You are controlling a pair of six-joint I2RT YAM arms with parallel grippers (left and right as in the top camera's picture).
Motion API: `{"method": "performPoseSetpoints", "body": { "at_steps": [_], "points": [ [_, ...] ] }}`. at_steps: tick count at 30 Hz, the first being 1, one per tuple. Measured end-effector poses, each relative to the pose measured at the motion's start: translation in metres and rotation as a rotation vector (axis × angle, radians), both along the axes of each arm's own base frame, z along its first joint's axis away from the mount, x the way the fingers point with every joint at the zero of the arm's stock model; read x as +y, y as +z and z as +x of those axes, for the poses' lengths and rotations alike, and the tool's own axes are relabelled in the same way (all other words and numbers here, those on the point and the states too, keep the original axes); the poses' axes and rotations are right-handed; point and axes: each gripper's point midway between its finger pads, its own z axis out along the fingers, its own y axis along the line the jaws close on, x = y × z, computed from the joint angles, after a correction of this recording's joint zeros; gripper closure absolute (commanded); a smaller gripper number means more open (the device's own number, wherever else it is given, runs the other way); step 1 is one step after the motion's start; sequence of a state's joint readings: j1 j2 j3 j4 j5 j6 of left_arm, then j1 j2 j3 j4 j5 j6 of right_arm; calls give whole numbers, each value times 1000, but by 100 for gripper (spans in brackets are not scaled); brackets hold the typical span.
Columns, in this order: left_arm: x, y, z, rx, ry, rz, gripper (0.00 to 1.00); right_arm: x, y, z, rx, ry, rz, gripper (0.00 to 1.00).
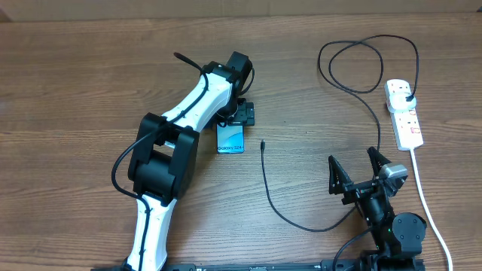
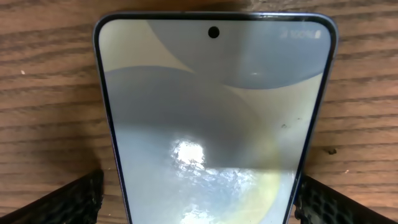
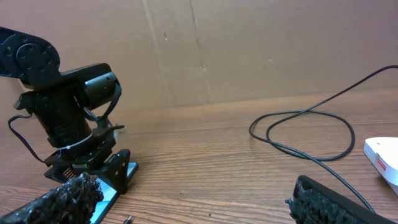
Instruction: Plug charger to phone and switch on socket
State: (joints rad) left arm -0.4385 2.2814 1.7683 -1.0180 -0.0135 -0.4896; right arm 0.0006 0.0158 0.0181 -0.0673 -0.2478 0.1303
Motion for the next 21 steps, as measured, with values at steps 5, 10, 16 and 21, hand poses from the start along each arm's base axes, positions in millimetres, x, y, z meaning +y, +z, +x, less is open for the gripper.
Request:
{"method": "performPoseSetpoints", "body": {
  "at_steps": [5, 10, 16, 21],
  "points": [
    [-1, 0, 1, -6, -19, -4, 0, 0, 0, 0, 0, 0, 0, 0],
    [-2, 0, 3, -14, -23, -9, 3, 0, 0, 0, 0, 0, 0, 0],
    [-2, 0, 4, -15, -25, -9, 5, 0, 0, 0, 0, 0, 0, 0],
    [-2, 0, 4, -16, -26, -8, 12, 0, 0, 0, 0, 0, 0, 0]
  ]
}}
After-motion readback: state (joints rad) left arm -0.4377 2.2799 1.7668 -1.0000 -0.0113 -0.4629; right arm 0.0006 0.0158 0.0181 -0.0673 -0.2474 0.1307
